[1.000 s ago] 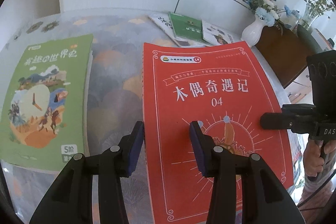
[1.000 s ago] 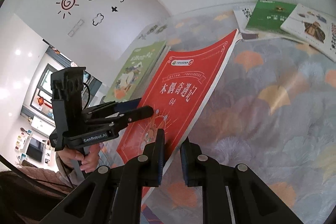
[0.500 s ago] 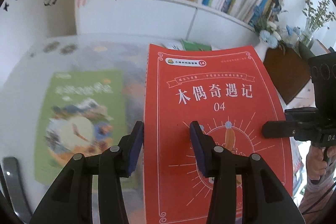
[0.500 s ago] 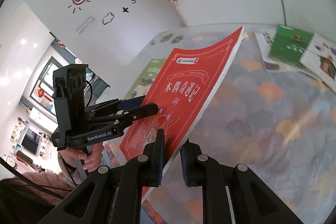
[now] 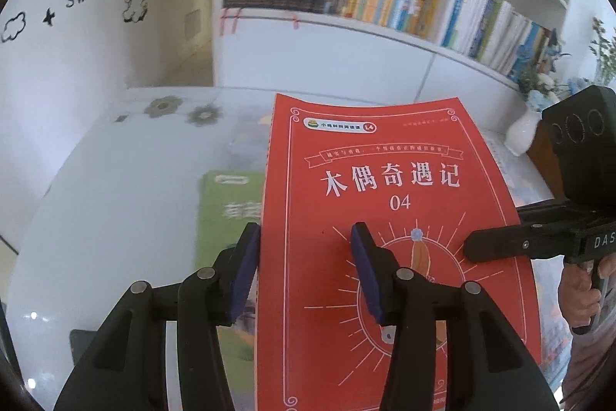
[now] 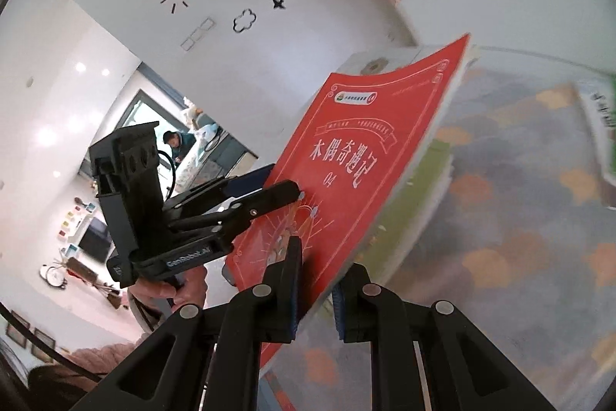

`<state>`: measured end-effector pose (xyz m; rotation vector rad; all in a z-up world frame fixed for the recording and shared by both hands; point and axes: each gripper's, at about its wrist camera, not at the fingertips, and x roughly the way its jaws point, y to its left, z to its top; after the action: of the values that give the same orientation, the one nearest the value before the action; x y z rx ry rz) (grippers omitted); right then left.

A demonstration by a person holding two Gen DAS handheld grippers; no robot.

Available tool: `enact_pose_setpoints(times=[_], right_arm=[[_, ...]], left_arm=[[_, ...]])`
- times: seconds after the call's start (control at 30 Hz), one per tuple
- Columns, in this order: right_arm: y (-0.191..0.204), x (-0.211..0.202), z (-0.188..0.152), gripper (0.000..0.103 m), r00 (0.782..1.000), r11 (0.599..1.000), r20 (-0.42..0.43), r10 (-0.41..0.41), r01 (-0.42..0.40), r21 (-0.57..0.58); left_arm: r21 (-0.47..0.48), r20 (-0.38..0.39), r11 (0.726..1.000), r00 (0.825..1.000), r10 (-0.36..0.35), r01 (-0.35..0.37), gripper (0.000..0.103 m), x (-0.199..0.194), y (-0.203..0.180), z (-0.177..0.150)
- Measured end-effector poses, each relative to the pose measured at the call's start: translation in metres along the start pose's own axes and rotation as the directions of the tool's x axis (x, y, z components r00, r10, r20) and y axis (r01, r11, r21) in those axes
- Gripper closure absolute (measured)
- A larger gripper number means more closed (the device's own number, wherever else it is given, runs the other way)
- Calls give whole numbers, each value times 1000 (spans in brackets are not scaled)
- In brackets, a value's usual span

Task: Organize books
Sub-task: 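Carry the upright red book onto the book stack with both grippers, then lay the red book flat on the stack and open both grippers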

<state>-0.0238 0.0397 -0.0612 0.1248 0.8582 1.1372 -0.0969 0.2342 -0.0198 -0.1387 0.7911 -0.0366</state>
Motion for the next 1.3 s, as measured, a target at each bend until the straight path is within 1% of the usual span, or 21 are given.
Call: enact_pose_setpoints(times=[0.03,0.17,0.27,0.33,0.4,0.47,0.53,0.63,0.67,0.73,0.77,0.83,0.87,0.97,1.03,1.07,1.1,1.13,1.2,1.3], right_arm=[[-3,11,3,89,1000,1000,-12,12,-12,9],[-10,38,8,89,999,1000,-51,11,-10,29],[-16,57,12,89,997,999,-75,17,-13,47],[-23,70,14,89,996,998,-81,39,-34,59],[-31,79,11,89,995,997,-93,37,-30,72],[-41,89,9,89,993,995,-112,46,-35,97],[-48,97,6,89,991,993,-128,41,-26,116],[-56,103,7,89,990,991,-135,42,-24,134],[-58,105,8,88,990,990,-129,53,-35,138],[-60,105,8,88,990,988,-124,62,-43,145],[-60,105,9,88,990,988,-125,59,-41,146],[-58,104,8,88,991,991,-122,45,-29,132],[-56,104,8,88,992,992,-122,40,-25,125],[-54,104,6,88,992,992,-119,36,-21,124],[-55,103,7,88,992,992,-121,36,-20,126],[-55,104,8,88,992,992,-122,35,-20,125],[-55,104,8,88,992,992,-122,35,-20,123],[-55,104,8,88,992,993,-122,36,-21,120],[-54,104,8,86,991,993,-124,45,-31,114],[-61,101,10,83,988,987,-139,72,-50,154]], left_arm=[[-6,-6,1000,1000,-4,4,59,3,5,-1],[-47,-36,999,999,-11,9,59,20,27,-8],[-64,-45,998,999,0,-3,59,30,38,-13],[-74,-50,997,999,8,-11,59,37,46,-18],[-97,-75,995,997,-5,-2,59,45,54,-21],[-100,-95,995,995,-18,9,59,50,58,-25],[-99,-82,995,996,-19,10,59,49,60,-26],[-88,-86,996,996,-2,-5,59,51,61,-26],[-90,-92,996,996,4,-13,59,52,63,-27],[-101,-92,995,996,-2,-7,59,52,66,-27],[-107,-84,994,996,7,-16,59,50,67,-27],[-85,-53,995,997,48,-52,59,43,64,-26],[-78,-42,995,998,52,-55,59,41,63,-24],[-69,-27,998,1000,6,-8,58,37,58,-24],[-55,-42,998,999,-25,23,57,41,53,-25],[-47,-60,999,998,-27,24,57,45,51,-27],[-38,-73,999,997,-21,18,57,49,48,-29],[-8,-59,1000,998,0,-1,57,49,44,-31],[27,-60,999,998,24,-23,56,50,39,-31],[23,-49,999,998,34,-33,56,50,39,-33]])
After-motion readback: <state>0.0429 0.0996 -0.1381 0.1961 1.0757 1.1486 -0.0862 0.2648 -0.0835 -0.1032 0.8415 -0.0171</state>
